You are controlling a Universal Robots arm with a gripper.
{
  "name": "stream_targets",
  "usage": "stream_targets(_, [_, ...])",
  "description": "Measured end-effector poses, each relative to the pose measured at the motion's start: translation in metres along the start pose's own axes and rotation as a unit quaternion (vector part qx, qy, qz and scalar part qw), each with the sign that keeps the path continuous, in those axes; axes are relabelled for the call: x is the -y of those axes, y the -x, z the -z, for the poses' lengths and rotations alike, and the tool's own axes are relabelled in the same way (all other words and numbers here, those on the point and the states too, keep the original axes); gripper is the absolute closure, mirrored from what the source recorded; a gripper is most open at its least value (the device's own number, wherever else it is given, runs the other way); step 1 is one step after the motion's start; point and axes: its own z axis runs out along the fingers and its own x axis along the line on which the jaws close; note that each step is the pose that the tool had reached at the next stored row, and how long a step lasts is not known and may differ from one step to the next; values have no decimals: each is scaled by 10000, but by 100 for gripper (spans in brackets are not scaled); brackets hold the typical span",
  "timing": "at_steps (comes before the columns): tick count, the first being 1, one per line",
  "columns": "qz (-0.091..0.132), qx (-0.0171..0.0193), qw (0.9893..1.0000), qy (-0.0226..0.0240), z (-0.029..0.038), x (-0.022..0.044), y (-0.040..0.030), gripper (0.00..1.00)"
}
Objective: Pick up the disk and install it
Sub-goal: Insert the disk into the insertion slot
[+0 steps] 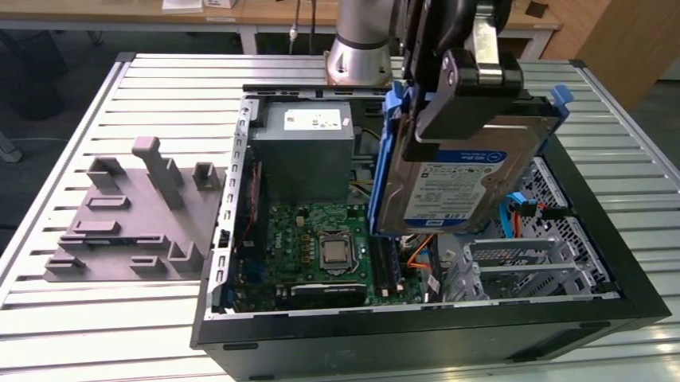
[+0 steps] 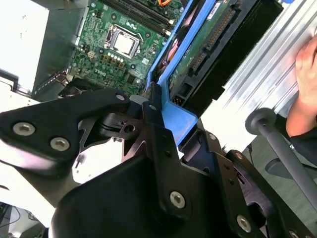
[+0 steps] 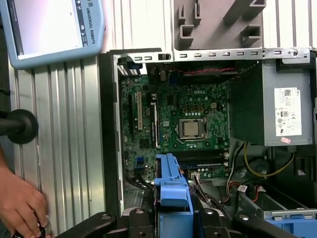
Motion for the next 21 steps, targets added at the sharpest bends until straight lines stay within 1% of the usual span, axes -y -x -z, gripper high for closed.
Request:
stream_targets(6, [0,1,10000,0,-22,77,3,64])
stream_targets(16, [0,-3,10000,1,-26,86,3,64])
stream_targets(18, [0,-2,10000,3,-31,102,0,64])
stream_targets(21, [0,-2,10000,8,-38,150,-1,64])
